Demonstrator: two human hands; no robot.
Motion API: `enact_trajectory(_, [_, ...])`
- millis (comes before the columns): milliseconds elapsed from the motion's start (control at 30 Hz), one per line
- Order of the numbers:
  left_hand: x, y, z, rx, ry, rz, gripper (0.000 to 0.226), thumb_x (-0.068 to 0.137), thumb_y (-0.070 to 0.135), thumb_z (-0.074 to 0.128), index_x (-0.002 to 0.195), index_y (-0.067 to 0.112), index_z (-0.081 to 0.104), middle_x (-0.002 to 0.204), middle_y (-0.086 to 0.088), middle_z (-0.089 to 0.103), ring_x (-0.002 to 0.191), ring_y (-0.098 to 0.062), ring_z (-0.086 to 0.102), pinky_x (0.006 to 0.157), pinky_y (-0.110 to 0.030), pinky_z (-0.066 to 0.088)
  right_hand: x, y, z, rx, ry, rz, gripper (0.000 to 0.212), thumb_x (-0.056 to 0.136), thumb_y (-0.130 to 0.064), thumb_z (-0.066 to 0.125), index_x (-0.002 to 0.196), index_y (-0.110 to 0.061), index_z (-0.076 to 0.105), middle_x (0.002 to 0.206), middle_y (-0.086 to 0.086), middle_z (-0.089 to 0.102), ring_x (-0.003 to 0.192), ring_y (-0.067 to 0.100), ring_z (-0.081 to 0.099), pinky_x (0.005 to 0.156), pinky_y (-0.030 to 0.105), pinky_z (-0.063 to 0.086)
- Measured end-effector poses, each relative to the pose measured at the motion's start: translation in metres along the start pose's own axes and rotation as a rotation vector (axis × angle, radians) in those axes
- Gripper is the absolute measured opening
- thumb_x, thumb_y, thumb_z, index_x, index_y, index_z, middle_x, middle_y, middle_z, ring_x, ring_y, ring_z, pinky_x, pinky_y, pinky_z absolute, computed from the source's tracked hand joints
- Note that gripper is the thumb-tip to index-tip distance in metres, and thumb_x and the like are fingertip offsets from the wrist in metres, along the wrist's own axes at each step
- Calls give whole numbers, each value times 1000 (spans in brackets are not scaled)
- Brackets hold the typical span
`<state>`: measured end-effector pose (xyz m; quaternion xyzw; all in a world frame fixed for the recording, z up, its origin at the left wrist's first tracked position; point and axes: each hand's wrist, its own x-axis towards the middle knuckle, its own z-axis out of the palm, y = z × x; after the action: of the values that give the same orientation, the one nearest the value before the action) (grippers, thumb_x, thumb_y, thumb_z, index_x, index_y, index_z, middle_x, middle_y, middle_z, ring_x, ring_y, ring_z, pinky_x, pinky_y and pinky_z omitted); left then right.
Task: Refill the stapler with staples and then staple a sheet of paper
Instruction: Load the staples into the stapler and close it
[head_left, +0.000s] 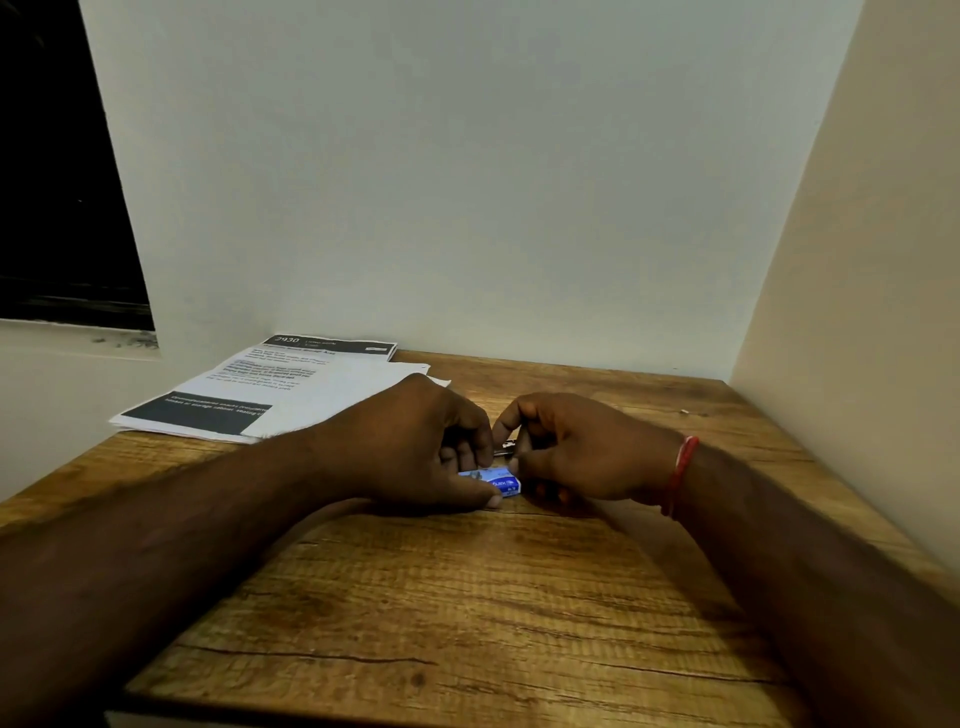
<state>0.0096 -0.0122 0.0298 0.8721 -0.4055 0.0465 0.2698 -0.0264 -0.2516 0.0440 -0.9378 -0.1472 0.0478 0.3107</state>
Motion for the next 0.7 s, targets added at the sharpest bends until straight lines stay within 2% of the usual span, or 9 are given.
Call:
enact_trajectory(100, [0, 0, 2, -15, 14, -7, 27, 81, 38, 103, 94, 23, 84, 76, 5, 81, 66, -8, 76, 65, -14, 58, 1, 3, 1, 51, -3, -15, 24, 107, -8, 63, 125, -23, 67, 95, 14, 80, 76, 26, 72, 72, 45, 61])
enact_trajectory(233, [0, 1, 3, -10, 19, -12, 27, 81, 38, 103, 93, 23, 84, 74, 6, 80, 63, 0, 71, 64, -14, 57, 1, 5, 2, 46, -1, -39, 23, 108, -7, 62, 123, -24, 67, 89, 9, 79, 73, 23, 71, 72, 44, 60])
enact_trajectory(333, [-2, 4, 6, 18, 42, -28, 27, 81, 41, 101, 90, 25, 82, 73, 8, 79, 63, -1, 72, 64, -19, 61, 1, 6, 1, -2, 5, -44, 23, 107, -9, 64, 123, -25, 69, 93, 11, 80, 75, 26, 73, 75, 48, 63])
enact_trajectory(400, [-3, 8, 9, 44, 62, -73, 32, 79, 49, 100, 88, 26, 80, 73, 10, 79, 63, -1, 72, 66, -26, 63, 0, 5, -1, -62, 19, -47, 21, 106, -12, 66, 122, -26, 70, 96, 11, 81, 82, 28, 76, 82, 54, 64])
enact_trajectory(467, [-2, 12, 12, 86, 79, -133, 42, 77, 64, 97, 87, 29, 76, 74, 9, 78, 65, -2, 71, 66, -32, 61, -1, 3, -5, -94, 26, -53, 17, 107, -18, 66, 120, -27, 73, 99, 6, 82, 87, 21, 78, 88, 54, 65])
enact_trajectory(533, [-1, 17, 16, 80, 97, -168, 41, 85, 68, 88, 89, 30, 74, 73, 6, 79, 64, -2, 72, 65, -31, 58, -4, 1, -7, -99, 25, -75, 13, 108, -23, 66, 114, -30, 75, 100, 1, 82, 93, 20, 79, 90, 53, 65])
enact_trajectory(633, [1, 18, 17, -213, 58, -183, 26, 110, 48, 68, 103, 24, 76, 77, -3, 84, 62, -12, 79, 63, -31, 61, -7, 0, -10, -16, -6, -65, 11, 110, -29, 65, 106, -27, 75, 96, 4, 82, 91, 30, 81, 88, 57, 65])
enact_trajectory(700, [3, 14, 16, -411, 5, -190, 25, 117, 35, 61, 112, 14, 73, 84, -10, 86, 63, -20, 80, 56, -31, 60, -8, 0, -11, 15, -28, -55, 12, 109, -31, 65, 109, -23, 75, 96, 8, 82, 90, 35, 81, 88, 58, 65])
